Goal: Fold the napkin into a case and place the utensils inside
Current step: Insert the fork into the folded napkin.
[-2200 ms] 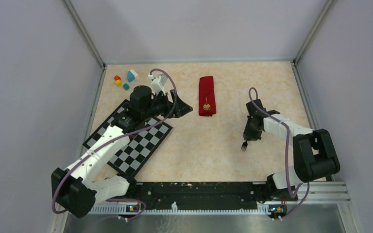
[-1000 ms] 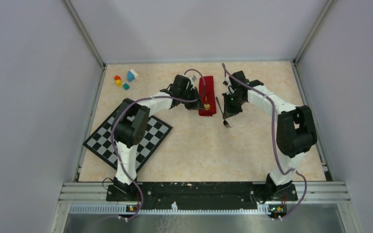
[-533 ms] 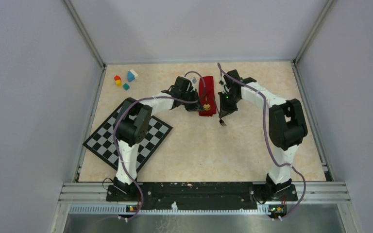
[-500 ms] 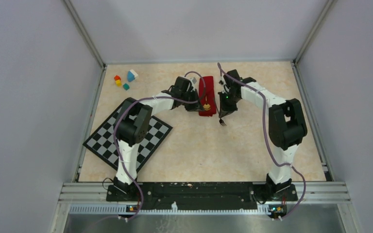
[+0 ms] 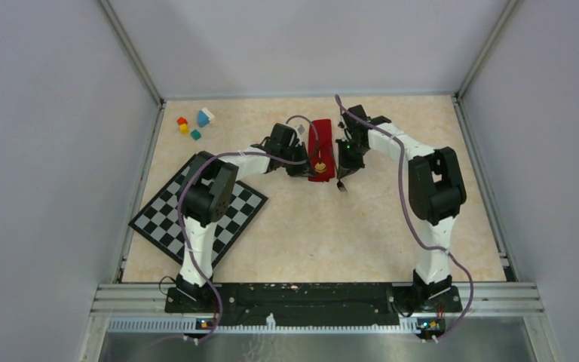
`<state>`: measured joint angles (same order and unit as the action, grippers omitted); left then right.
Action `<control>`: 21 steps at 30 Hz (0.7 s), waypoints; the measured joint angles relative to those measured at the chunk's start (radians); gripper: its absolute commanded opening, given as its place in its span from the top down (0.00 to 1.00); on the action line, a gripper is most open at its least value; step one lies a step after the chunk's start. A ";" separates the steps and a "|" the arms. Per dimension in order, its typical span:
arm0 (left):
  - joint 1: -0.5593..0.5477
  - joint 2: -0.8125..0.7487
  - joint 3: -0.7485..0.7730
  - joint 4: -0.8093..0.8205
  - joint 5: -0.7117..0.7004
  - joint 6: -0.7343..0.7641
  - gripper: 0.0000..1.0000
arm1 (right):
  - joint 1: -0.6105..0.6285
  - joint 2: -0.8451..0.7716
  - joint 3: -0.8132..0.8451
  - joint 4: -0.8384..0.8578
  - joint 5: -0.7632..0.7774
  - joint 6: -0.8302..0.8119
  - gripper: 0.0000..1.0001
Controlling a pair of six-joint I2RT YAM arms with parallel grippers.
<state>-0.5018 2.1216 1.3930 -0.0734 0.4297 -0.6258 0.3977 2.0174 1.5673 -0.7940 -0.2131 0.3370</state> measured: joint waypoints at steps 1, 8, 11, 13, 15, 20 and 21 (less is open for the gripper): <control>0.000 0.000 -0.001 0.001 0.000 0.000 0.92 | 0.000 0.008 0.008 0.001 0.001 0.005 1.00; 0.000 0.000 -0.004 0.007 0.000 0.000 0.92 | 0.008 0.047 0.060 0.003 0.009 0.023 1.00; 0.000 0.000 -0.005 0.008 0.000 0.000 0.92 | 0.016 0.056 0.077 0.006 0.010 0.031 1.00; 0.000 0.000 -0.005 0.009 0.000 0.000 0.93 | 0.020 0.067 0.092 0.010 0.012 0.035 1.00; 0.000 0.000 -0.006 0.010 0.000 0.000 0.93 | 0.024 0.080 0.108 0.017 0.017 0.042 1.00; 0.000 0.000 -0.006 0.011 0.000 0.001 0.93 | 0.025 0.123 0.142 0.036 0.036 0.061 1.00; 0.000 0.000 -0.006 0.012 0.000 0.001 0.93 | 0.025 0.133 0.151 0.039 0.040 0.067 1.00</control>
<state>-0.5018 2.1216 1.3865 -0.0616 0.4301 -0.6247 0.4229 2.1506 1.7187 -0.7555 -0.1726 0.4038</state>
